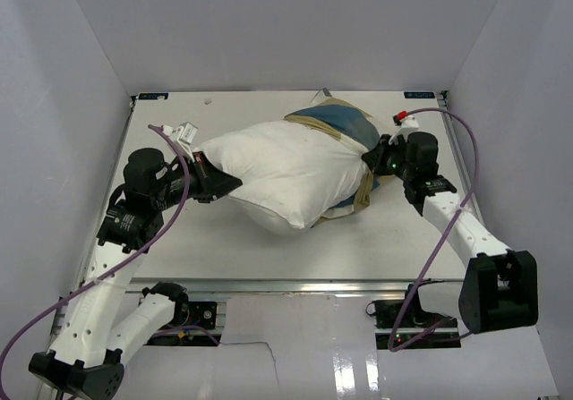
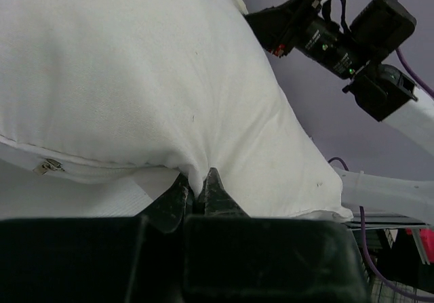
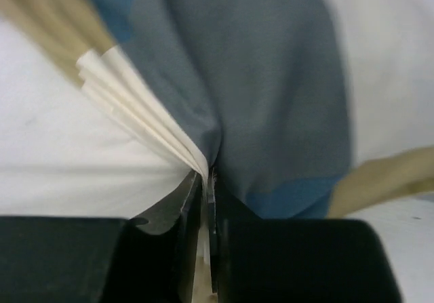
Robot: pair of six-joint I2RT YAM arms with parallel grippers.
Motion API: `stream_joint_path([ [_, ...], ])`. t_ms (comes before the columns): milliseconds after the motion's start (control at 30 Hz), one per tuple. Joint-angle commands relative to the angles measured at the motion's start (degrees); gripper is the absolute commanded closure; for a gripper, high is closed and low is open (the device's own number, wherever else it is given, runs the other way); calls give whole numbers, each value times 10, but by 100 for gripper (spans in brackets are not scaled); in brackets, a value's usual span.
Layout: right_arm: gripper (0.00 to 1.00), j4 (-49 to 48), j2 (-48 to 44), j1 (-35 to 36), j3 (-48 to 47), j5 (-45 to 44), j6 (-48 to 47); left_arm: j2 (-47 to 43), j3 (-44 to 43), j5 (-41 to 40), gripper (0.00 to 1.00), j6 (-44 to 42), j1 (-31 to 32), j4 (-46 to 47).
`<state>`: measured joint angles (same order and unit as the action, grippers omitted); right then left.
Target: Remove the pillowcase from the pillow
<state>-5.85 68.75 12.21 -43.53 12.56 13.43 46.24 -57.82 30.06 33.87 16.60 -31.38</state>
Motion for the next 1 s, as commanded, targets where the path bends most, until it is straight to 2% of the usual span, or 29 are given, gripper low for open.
stream_joint_path([
  [0,92,-30,47,-96,-58,-90,17,-14,-79,56,100,-4,0,5],
  [100,92,16,103,-158,-124,-141,42,-4,-166,83,100,-6,0,-32],
  [167,92,10,127,-183,-125,-169,65,7,-215,74,100,-13,-1,-69],
  [200,92,3,136,-188,-125,-172,77,11,-262,73,100,-13,0,-80],
  [333,92,46,216,-201,-178,-198,89,31,-358,103,100,26,13,-93],
  [400,92,43,223,-212,-165,-201,119,33,-383,107,100,37,23,-88],
  [533,92,15,231,-215,-140,-198,128,22,-382,57,100,7,24,-107],
  [600,92,16,238,-222,-140,-192,128,19,-392,9,100,-14,24,-128],
  [633,92,16,239,-225,-140,-177,128,14,-391,-40,100,-38,23,-140],
  [667,92,15,237,-226,-141,-133,122,8,-371,-61,100,-47,23,-142],
  [733,76,8,207,-225,-141,-72,112,-25,-321,-84,100,-55,24,-131],
  [767,67,-9,187,-220,-132,-15,105,-39,-241,-71,100,-55,24,-117],
  [800,55,-18,165,-216,-124,10,101,-55,-197,-57,100,-52,23,-103],
  [867,44,16,98,-193,-132,53,72,-102,-106,-30,100,-39,24,-50],
  [900,41,30,77,-177,-138,64,57,-113,-30,-26,100,-35,24,-38],
  [933,39,51,40,-143,-149,76,40,-129,3,-18,100,-24,24,-17],
  [967,31,57,25,-124,-154,80,6,-137,62,-8,100,-17,24,-8],
])
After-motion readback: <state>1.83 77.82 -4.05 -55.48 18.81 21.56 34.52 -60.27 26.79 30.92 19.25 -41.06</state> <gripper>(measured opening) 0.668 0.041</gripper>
